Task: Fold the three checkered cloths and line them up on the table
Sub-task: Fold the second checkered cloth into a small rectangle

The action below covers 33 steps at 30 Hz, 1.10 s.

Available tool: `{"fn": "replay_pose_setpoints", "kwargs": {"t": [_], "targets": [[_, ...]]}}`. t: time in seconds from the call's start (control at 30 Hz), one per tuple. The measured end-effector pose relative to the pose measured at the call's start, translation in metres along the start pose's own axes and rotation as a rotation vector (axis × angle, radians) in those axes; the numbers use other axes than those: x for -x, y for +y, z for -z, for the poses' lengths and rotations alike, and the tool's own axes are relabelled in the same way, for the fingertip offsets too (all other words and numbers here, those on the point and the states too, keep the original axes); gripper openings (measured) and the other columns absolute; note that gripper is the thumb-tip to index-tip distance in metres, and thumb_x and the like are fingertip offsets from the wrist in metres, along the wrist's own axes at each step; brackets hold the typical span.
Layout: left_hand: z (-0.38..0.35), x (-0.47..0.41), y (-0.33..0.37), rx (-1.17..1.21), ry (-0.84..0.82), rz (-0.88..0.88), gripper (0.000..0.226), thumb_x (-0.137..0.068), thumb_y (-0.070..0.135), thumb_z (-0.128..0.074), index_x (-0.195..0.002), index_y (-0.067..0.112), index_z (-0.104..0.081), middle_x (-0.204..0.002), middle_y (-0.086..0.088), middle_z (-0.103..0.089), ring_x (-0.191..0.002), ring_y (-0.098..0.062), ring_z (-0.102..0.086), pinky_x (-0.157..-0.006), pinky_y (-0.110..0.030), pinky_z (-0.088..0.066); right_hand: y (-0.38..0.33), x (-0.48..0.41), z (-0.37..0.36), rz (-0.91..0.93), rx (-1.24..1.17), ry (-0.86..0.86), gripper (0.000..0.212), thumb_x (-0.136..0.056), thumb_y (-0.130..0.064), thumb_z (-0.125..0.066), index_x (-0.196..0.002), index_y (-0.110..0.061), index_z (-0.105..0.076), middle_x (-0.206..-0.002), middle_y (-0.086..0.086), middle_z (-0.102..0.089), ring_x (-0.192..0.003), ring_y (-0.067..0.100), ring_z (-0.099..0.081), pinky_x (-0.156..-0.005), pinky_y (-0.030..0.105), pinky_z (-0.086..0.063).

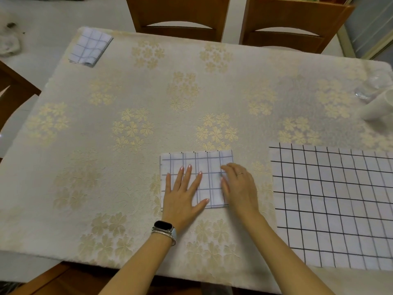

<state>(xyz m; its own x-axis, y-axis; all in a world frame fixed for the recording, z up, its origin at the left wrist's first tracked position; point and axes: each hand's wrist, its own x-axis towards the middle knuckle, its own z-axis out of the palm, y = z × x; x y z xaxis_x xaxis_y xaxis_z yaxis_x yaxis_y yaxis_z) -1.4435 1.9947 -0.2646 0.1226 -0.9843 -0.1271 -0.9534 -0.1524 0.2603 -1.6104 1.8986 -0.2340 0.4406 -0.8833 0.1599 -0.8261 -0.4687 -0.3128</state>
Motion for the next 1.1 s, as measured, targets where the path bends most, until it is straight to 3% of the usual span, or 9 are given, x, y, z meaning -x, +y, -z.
{"fn": "replay_pose_setpoints", "kwargs": {"t": [0.1, 0.23, 0.37, 0.77, 0.9, 1.0, 1.1], "targets": [[0.001, -0.001, 0.0, -0.003, -0.002, 0.01, 0.079, -0.089, 0.075, -0.03, -0.155, 0.033, -0.018, -0.165, -0.003, -0.009, -0.152, -0.024, -0.004, -0.118, -0.061, -0.005, 0.0, 0.0, -0.02, 0.157, 0.038, -0.143, 0.051, -0.095, -0.032, -0.051, -0.142, -0.011, -0.047, -0.151, 0.011, -0.043, -0.141, 0.028, -0.039, -0.116, 0.042, -0.029], [0.002, 0.0, 0.002, -0.009, -0.006, 0.045, 0.081, -0.088, 0.076, -0.03, -0.155, 0.033, -0.016, -0.165, -0.004, -0.005, -0.152, -0.025, 0.0, -0.118, -0.061, 0.001, 0.008, -0.002, -0.026, 0.133, 0.053, -0.305, 0.067, -0.098, -0.054, -0.029, -0.156, -0.021, -0.018, -0.165, 0.005, -0.006, -0.152, 0.022, -0.002, -0.122, 0.039, -0.006], [0.003, 0.0, 0.003, -0.007, -0.016, 0.06, 0.082, -0.088, 0.077, -0.03, -0.155, 0.034, -0.014, -0.165, -0.003, -0.002, -0.152, -0.025, 0.002, -0.118, -0.062, 0.0, 0.012, -0.006, -0.023, 0.125, 0.06, -0.341, 0.073, -0.098, -0.059, -0.026, -0.157, -0.022, -0.005, -0.165, 0.008, 0.008, -0.152, 0.021, 0.01, -0.123, 0.041, -0.002], [0.006, 0.001, 0.003, -0.006, -0.017, 0.051, 0.09, -0.082, 0.082, -0.033, -0.156, 0.034, -0.011, -0.165, -0.004, 0.003, -0.152, -0.026, 0.006, -0.117, -0.064, -0.001, 0.013, -0.013, -0.021, 0.071, 0.105, -0.367, 0.082, -0.095, -0.067, -0.021, -0.156, -0.018, 0.003, -0.163, 0.012, 0.017, -0.15, 0.023, 0.016, -0.122, 0.043, 0.004], [0.007, 0.001, 0.003, 0.011, -0.015, 0.039, 0.09, -0.082, 0.082, -0.032, -0.156, 0.033, -0.013, -0.165, -0.004, 0.0, -0.152, -0.027, 0.005, -0.117, -0.064, 0.0, 0.011, -0.013, -0.015, 0.021, -0.002, -0.361, 0.073, -0.099, -0.057, -0.027, -0.157, -0.022, 0.0, -0.164, 0.006, 0.014, -0.15, 0.02, 0.016, -0.123, 0.04, 0.004], [0.009, 0.0, 0.005, 0.011, -0.015, 0.042, 0.091, -0.081, 0.082, -0.034, -0.155, 0.032, -0.017, -0.165, -0.006, -0.004, -0.152, -0.029, 0.002, -0.117, -0.063, 0.0, 0.005, -0.006, 0.0, -0.16, -0.277, -0.248, 0.063, -0.099, -0.036, -0.049, -0.154, -0.021, -0.021, -0.164, 0.003, -0.008, -0.15, 0.02, -0.006, -0.121, 0.039, -0.011], [0.014, -0.001, 0.014, 0.001, 0.018, 0.026, 0.089, -0.079, 0.074, -0.044, -0.153, 0.026, -0.028, -0.163, -0.012, -0.015, -0.151, -0.032, -0.009, -0.118, -0.06, -0.001, 0.005, 0.008, 0.02, -0.425, -0.578, -0.117, 0.05, -0.097, -0.023, -0.055, -0.144, -0.022, -0.037, -0.149, 0.002, -0.035, -0.136, 0.017, -0.035, -0.111, 0.035, -0.035]]}}
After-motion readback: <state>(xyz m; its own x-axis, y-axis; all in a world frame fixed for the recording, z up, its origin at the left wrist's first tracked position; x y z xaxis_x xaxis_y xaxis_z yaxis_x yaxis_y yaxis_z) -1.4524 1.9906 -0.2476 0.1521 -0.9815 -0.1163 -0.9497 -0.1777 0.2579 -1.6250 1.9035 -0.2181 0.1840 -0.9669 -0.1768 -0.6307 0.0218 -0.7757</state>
